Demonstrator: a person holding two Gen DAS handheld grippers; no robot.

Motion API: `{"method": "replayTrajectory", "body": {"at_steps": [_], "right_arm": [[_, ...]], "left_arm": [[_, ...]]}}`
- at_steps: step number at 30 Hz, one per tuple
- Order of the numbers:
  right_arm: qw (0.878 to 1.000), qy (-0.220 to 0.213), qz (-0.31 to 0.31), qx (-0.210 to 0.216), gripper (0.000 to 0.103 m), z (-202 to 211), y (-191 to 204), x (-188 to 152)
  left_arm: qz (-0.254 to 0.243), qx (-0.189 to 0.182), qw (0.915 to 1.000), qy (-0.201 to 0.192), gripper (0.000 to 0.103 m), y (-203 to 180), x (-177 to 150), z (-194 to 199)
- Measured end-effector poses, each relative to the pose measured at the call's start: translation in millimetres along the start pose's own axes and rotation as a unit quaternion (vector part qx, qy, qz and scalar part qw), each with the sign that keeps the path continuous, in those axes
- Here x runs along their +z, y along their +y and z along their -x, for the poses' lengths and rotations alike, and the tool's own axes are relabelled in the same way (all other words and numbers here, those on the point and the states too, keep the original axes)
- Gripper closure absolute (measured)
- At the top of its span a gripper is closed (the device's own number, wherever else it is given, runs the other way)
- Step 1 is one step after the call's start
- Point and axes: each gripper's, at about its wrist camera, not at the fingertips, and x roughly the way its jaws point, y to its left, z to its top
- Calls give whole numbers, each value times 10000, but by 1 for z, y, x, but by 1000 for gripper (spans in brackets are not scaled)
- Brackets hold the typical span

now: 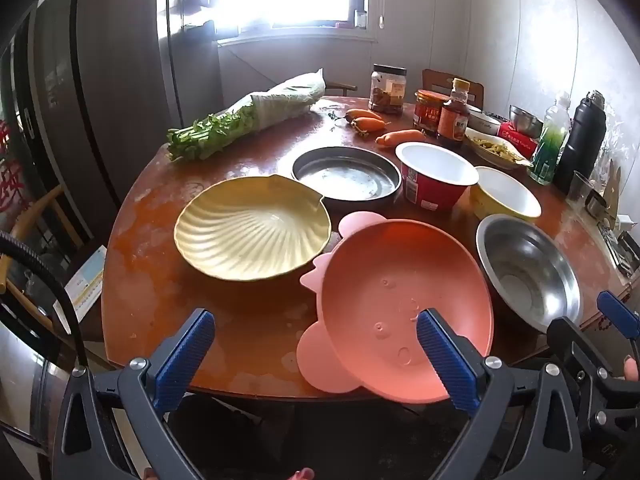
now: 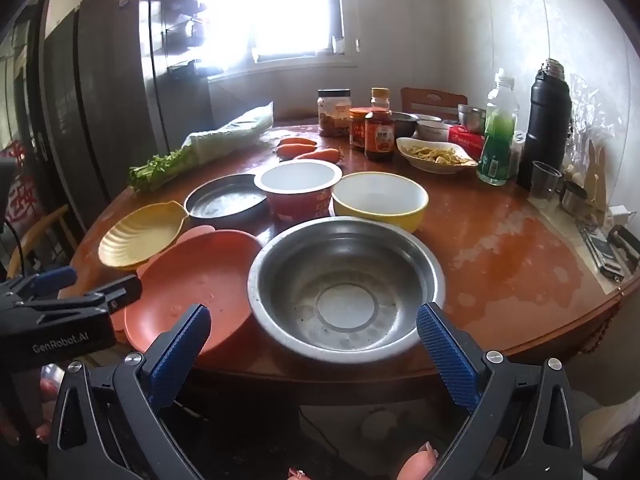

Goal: Organize plates and bowls

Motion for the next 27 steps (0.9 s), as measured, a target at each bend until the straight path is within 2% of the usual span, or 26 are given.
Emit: {"method": "replayTrajectory", "body": {"at_steps": [8, 10, 27], "right_arm": [[9999, -55, -77, 143, 0, 2, -3, -1], [9998, -47, -70, 153, 0, 1, -3, -1], [9996, 65, 8, 257, 0, -3, 1, -4]], "left_arm": [[26, -39, 10000, 33, 1, 9, -1, 2], [1, 86, 9999, 56, 1, 2, -4, -6], [-13, 82, 9999, 65, 1, 1, -5, -5]]}}
